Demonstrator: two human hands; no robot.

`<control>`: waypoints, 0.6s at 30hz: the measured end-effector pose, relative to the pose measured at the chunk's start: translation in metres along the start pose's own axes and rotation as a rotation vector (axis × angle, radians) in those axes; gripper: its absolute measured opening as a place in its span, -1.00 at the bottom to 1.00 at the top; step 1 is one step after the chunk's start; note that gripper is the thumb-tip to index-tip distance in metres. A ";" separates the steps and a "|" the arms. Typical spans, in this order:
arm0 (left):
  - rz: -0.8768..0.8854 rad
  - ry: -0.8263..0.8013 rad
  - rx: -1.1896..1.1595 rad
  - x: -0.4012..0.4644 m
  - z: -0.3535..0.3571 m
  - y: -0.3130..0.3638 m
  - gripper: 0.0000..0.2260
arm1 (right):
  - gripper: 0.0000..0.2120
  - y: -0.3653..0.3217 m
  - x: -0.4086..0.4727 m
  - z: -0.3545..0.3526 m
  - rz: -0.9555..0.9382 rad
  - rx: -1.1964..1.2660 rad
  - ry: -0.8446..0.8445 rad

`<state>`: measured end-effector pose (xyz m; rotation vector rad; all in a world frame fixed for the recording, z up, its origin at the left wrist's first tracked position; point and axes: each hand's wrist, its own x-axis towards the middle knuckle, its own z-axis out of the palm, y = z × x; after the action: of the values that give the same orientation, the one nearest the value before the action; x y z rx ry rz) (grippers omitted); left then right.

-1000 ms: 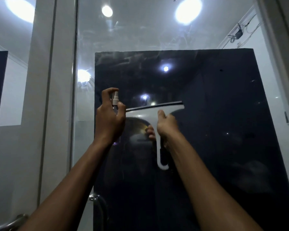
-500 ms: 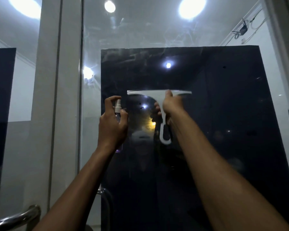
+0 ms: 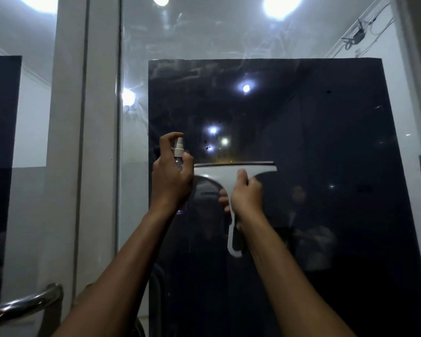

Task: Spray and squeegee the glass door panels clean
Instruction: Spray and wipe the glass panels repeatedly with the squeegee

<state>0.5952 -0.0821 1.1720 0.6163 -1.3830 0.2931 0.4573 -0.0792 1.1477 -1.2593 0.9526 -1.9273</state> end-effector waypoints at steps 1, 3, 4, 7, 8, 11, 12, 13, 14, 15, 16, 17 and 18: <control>-0.001 0.002 -0.003 -0.001 0.000 0.002 -0.69 | -0.58 -0.012 0.010 0.006 -0.016 -0.005 0.011; 0.002 0.010 -0.007 -0.001 0.000 0.004 -0.70 | -0.56 -0.043 0.033 0.020 -0.036 0.041 0.010; 0.004 0.010 -0.013 -0.002 -0.001 0.004 -0.71 | -0.56 -0.058 0.043 0.025 -0.041 0.069 -0.001; 0.007 0.007 -0.028 -0.006 -0.003 -0.002 -0.70 | -0.58 -0.074 0.059 0.030 -0.033 0.075 -0.008; 0.009 0.006 -0.028 -0.008 -0.005 -0.004 -0.71 | -0.57 -0.068 0.058 0.030 -0.021 0.052 0.000; 0.007 0.004 -0.040 -0.018 -0.008 -0.010 -0.73 | -0.58 -0.030 0.039 0.025 -0.012 -0.013 0.030; -0.002 0.005 -0.044 -0.021 -0.009 -0.011 -0.73 | -0.60 -0.014 0.029 0.022 -0.013 -0.019 0.033; -0.017 0.007 -0.049 -0.027 -0.010 -0.011 -0.72 | -0.61 0.003 0.015 0.018 -0.009 -0.024 0.033; -0.027 0.014 -0.054 -0.033 -0.011 -0.012 -0.72 | -0.61 0.021 -0.001 0.013 -0.001 -0.032 0.028; -0.035 0.022 -0.060 -0.038 -0.012 -0.012 -0.71 | -0.61 0.039 -0.016 0.008 0.016 -0.036 0.018; -0.050 0.025 -0.064 -0.046 -0.013 -0.013 -0.71 | -0.60 0.055 -0.033 0.002 0.047 -0.039 0.002; -0.063 0.027 -0.067 -0.052 -0.015 -0.014 -0.70 | -0.59 0.066 -0.047 -0.003 0.079 -0.027 -0.013; -0.072 0.025 -0.069 -0.059 -0.018 -0.015 -0.70 | -0.59 0.073 -0.057 -0.007 0.103 -0.012 -0.024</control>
<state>0.6068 -0.0748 1.1098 0.6019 -1.3385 0.1947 0.4788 -0.0701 1.0573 -1.2141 0.9987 -1.8258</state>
